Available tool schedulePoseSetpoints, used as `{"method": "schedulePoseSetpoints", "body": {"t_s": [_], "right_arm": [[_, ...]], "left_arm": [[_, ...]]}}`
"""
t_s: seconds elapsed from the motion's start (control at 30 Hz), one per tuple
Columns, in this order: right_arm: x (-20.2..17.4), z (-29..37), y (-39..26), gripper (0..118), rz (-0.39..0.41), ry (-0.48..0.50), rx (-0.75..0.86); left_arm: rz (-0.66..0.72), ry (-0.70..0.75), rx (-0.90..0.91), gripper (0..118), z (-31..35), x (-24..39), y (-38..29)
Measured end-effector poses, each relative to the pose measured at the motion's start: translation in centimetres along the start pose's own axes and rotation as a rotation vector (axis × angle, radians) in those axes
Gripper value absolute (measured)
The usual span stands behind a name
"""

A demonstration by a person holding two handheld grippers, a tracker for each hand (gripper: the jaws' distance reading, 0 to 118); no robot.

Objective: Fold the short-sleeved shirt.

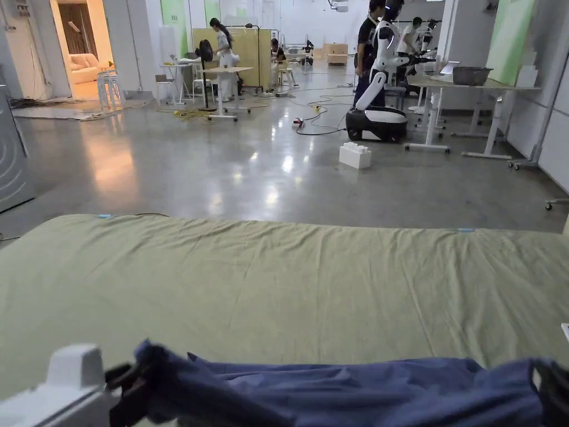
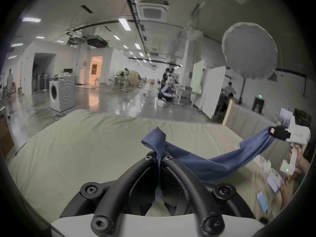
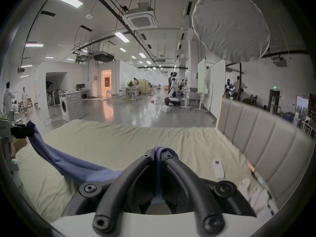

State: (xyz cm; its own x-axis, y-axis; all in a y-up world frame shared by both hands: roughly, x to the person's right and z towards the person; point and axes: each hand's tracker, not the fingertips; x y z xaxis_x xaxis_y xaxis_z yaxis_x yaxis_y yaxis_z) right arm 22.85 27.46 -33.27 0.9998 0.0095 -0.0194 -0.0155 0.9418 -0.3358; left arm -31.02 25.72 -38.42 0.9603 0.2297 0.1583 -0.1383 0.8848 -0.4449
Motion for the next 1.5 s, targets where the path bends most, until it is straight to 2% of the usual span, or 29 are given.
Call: {"method": "schedulePoseSetpoints", "body": {"t_s": [0.07, 0.1, 0.17, 0.23, 0.3, 0.37, 0.43, 0.57, 0.87, 1.03, 1.07, 1.1, 1.13, 1.17, 1.2, 1.23, 1.27, 1.33, 1.5], "right_arm": [[-0.1, 2.4, -4.0, 6, -0.046, 0.008, -0.119], [-0.2, 3.5, -5.9, 6, -0.053, -0.009, -0.157], [-0.6, 5.4, -8.7, 6, -0.029, -0.001, -0.245], [-1.3, 7.3, -10.8, 6, 0.009, -0.003, -0.292], [-1.5, 8.3, -12.4, 6, 0.004, -0.006, -0.339], [-1.4, 8.9, -13.5, 6, -0.017, -0.019, -0.355], [-1.5, 8.7, -14.0, 6, -0.036, -0.019, -0.389], [-1.6, 8.7, -14.7, 6, -0.009, -0.021, -0.428], [-0.3, 9.6, -15.0, 6, -0.095, -0.032, -0.429], [-0.4, 8.6, -16.4, 6, -0.055, -0.026, -0.460], [-0.2, 8.6, -16.6, 6, -0.041, -0.033, -0.480], [-0.1, 8.9, -16.7, 7, -0.030, -0.053, -0.480], [0.0, 9.3, -16.9, 12, -0.028, -0.058, -0.471], [0.2, 9.9, -16.7, 34, -0.032, -0.060, -0.460], [0.4, 10.6, -16.4, 52, -0.048, -0.066, -0.433], [0.5, 11.3, -16.0, 63, -0.075, -0.066, -0.400], [0.3, 12.2, -15.4, 63, -0.095, -0.066, -0.362], [-0.4, 14.3, -14.1, 65, -0.083, -0.094, -0.196], [-3.0, 16.8, -9.6, 67, -0.081, -0.042, 0.019]], "left_arm": [[0.079, -0.006, -0.060, 4, 2.1, -1.1, -3.8], [0.074, 0.006, -0.073, 4, 2.9, -1.9, -5.7], [0.080, 0.039, -0.090, 4, 4.8, -3.2, -8.7], [0.101, 0.010, -0.110, 4, 6.6, -3.5, -11.1], [0.125, 0.020, -0.133, 4, 8.5, -4.6, -13.3], [0.099, 0.016, -0.139, 4, 9.0, -4.3, -14.6], [0.129, 0.000, -0.185, 4, 9.3, -4.6, -15.4], [0.115, 0.015, -0.207, 4, 9.5, -4.5, -16.6], [0.090, 0.034, -0.208, 4, 9.5, -4.4, -16.5], [0.040, 0.085, -0.239, 5, 8.7, -4.3, -17.5], [0.035, 0.110, -0.239, 10, 8.9, -4.4, -17.5], [0.034, 0.130, -0.226, 21, 9.4, -4.6, -17.4], [0.042, 0.138, -0.193, 41, 10.1, -4.8, -17.2], [0.045, 0.152, -0.174, 71, 10.8, -4.7, -16.7], [0.063, 0.159, -0.154, 84, 11.7, -4.5, -16.1], [0.065, 0.171, -0.117, 91, 12.6, -4.4, -15.6], [0.052, 0.181, -0.064, 92, 13.6, -3.8, -14.6], [-0.003, 0.185, 0.012, 93, 15.6, -2.1, -12.5], [-0.184, 0.235, 0.216, 93, 19.2, 3.5, -8.1]]}}
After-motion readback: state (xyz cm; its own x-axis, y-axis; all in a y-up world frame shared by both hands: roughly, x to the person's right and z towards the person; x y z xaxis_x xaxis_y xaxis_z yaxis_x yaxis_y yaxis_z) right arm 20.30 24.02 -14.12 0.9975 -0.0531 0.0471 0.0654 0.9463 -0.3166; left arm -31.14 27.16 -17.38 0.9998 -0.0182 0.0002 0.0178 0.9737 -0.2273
